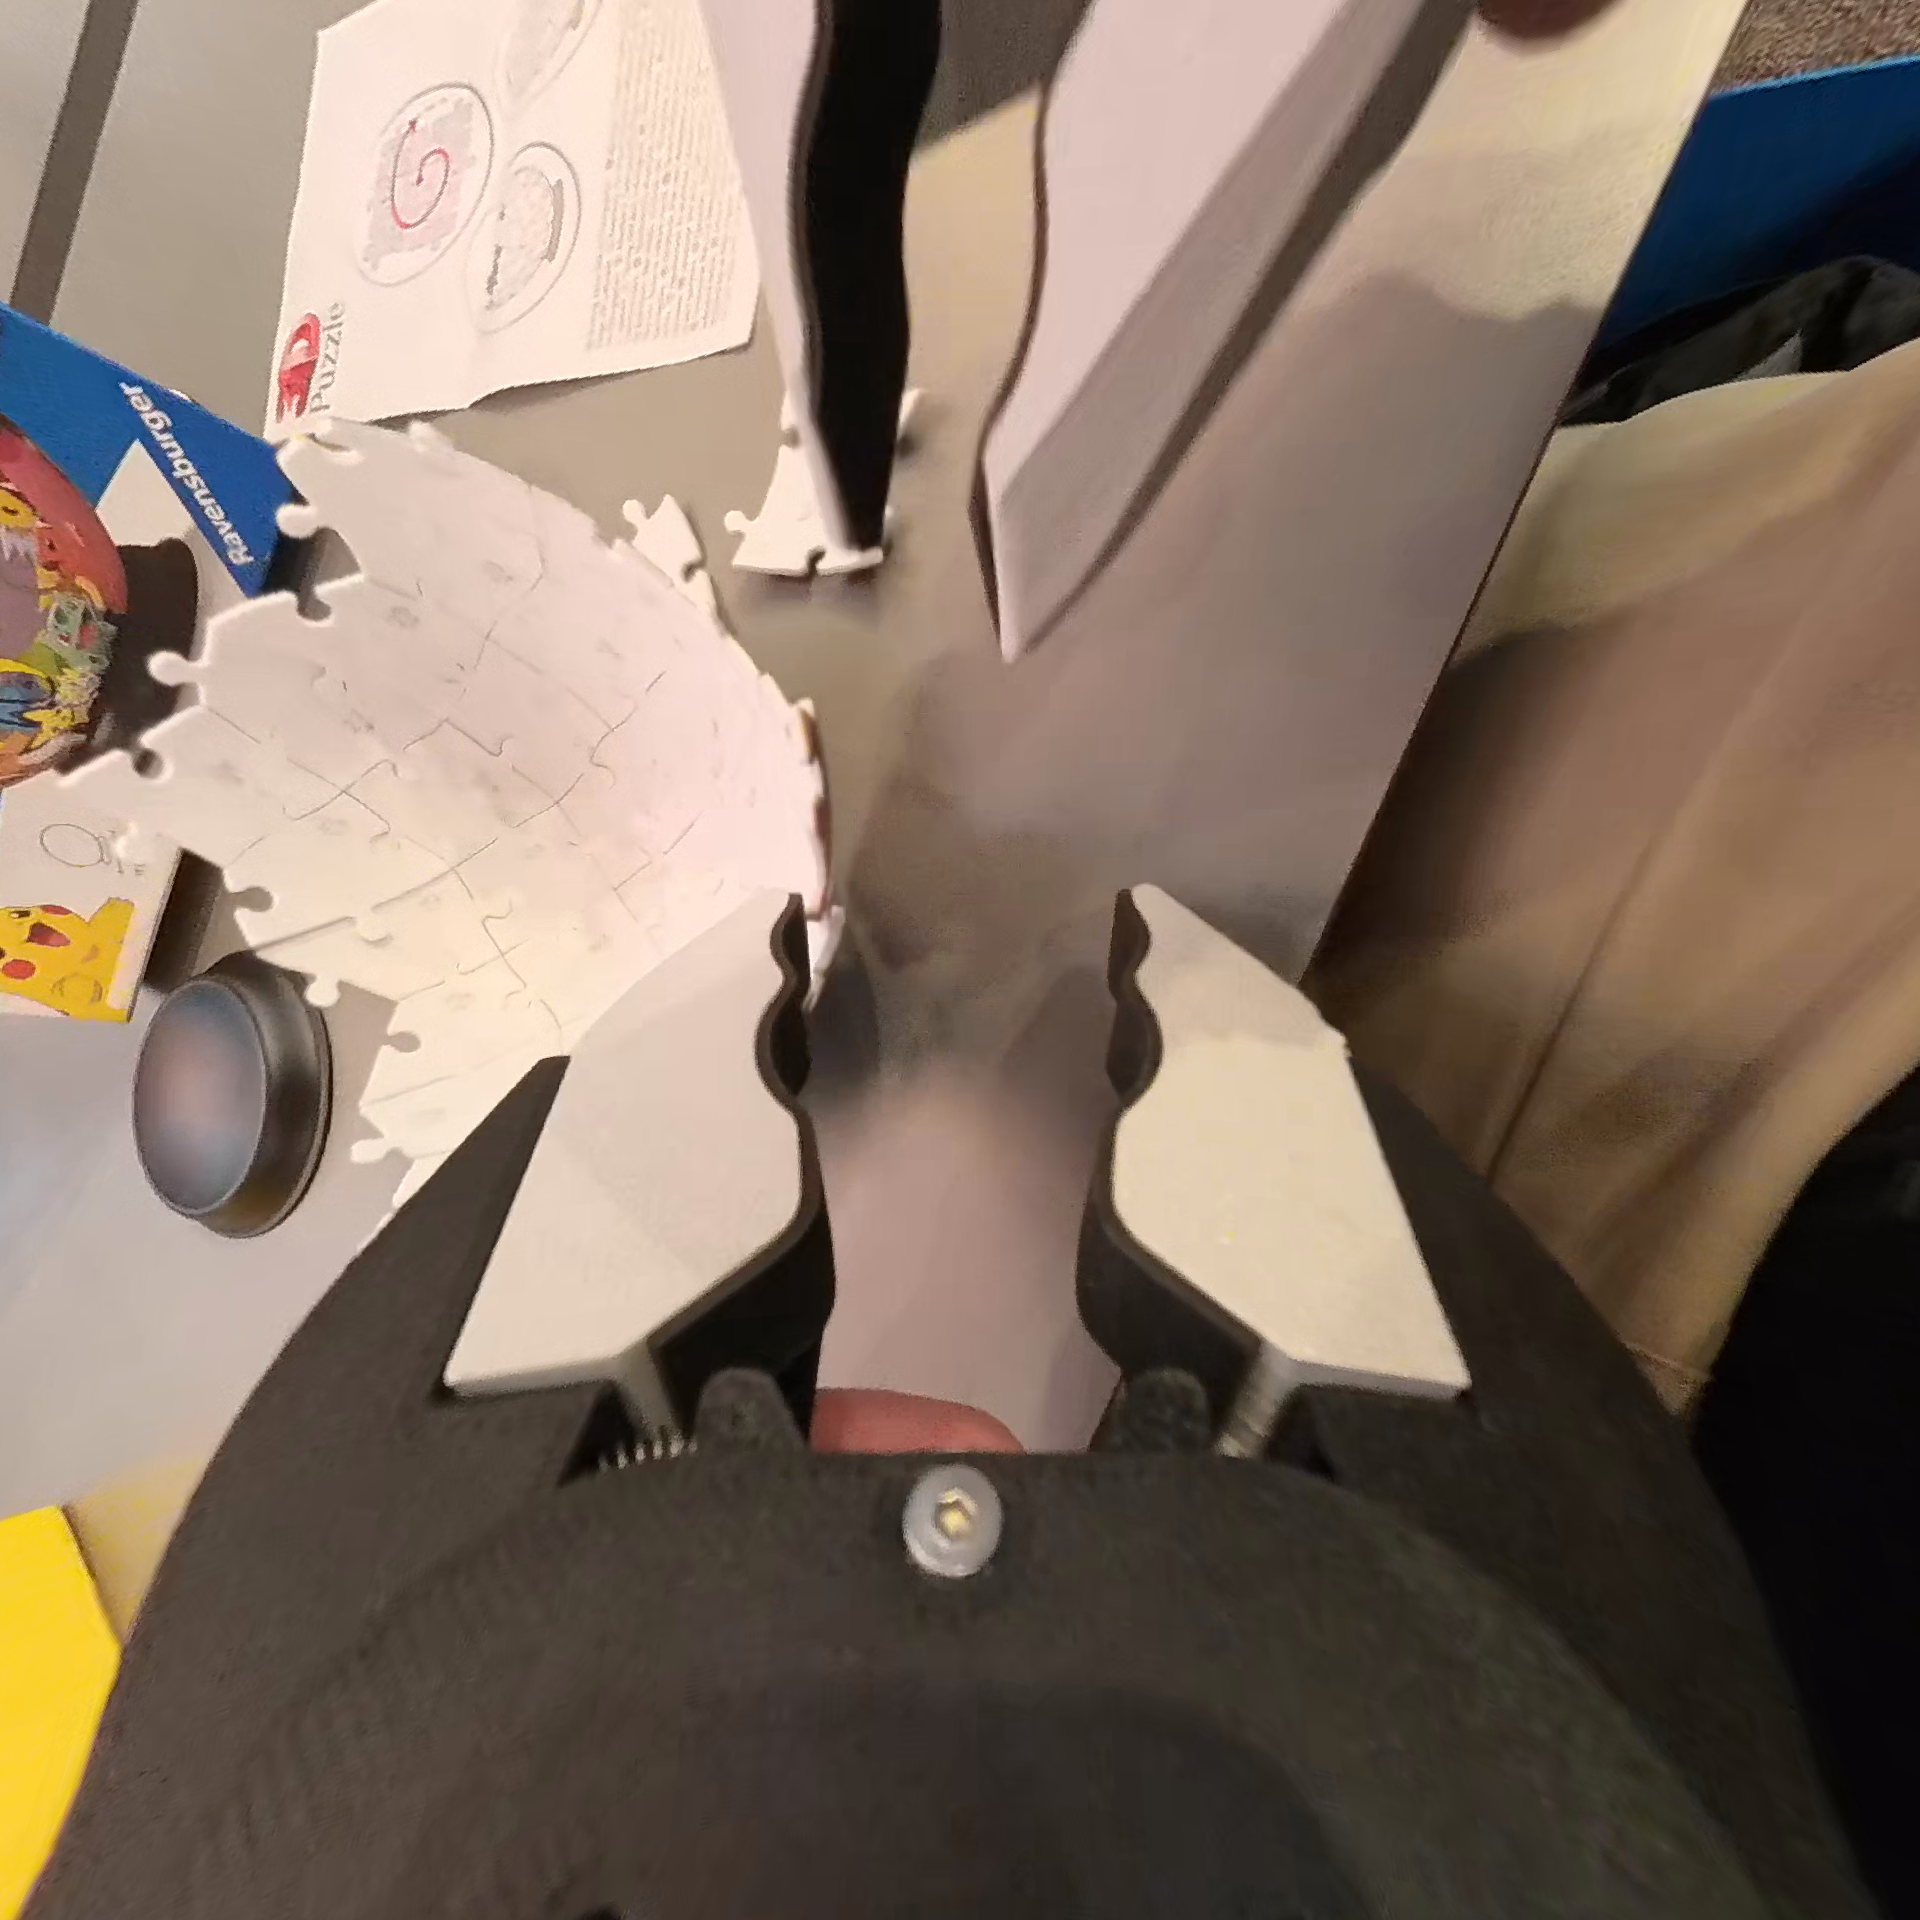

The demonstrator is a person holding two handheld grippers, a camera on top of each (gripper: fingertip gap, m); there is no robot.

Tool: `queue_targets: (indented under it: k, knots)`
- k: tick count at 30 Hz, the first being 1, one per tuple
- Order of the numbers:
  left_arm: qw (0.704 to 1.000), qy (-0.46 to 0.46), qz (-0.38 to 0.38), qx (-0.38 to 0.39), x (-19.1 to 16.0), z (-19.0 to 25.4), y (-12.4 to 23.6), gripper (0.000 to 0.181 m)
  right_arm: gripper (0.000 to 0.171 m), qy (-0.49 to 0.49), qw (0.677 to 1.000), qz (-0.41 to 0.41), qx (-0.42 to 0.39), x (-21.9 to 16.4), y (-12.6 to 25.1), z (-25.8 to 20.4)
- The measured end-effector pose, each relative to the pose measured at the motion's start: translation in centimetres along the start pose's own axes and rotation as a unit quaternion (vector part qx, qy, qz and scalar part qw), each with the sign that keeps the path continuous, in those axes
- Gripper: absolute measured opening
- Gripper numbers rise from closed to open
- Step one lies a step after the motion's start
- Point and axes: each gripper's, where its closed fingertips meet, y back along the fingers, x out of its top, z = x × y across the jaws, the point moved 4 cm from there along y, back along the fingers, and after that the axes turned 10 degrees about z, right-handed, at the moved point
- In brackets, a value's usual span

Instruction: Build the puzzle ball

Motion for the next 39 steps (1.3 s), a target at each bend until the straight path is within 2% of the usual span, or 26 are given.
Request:
queue_targets:
  k: [4,7,16,22,29,34,39]
  knots:
    - [1.0,-0.002,0.005,0.007,0.0,-0.2,0.3,0.056,0.024,0.035,0.999,-0.006,-0.002,0.6,-0.8,0.1]
    - [1.0,-0.002,0.006,0.015,-0.1,-0.7,0.6,0.056,0.024,0.019,1.0,0.008,-0.008,1.0,-0.1,0.4]
    - [0.999,-0.033,-0.02,0.012,-1.2,-0.4,0.3,0.054,0.024,-0.006,0.998,-0.05,-0.035,-2.1,1.8,0.5]
    - [0.998,-0.047,-0.032,-0.002,-1.9,0.0,0.2,0.042,0.023,-0.022,0.997,-0.062,-0.035,-3.2,1.6,0.3]
    - [0.997,-0.055,-0.052,-0.024,-2.2,0.0,0.4,0.036,0.022,-0.044,0.999,-0.029,-0.012,-1.7,0.8,-0.4]
    - [0.997,-0.043,-0.06,-0.035,-2.2,0.0,0.4,0.033,0.01,0.001,1.0,-0.028,-0.005,0.1,-1.0,-1.7]
    - [0.996,-0.036,-0.068,-0.032,-2.1,0.1,0.4,0.032,0.013,-0.046,0.996,-0.037,-0.063,-1.4,1.4,1.5]
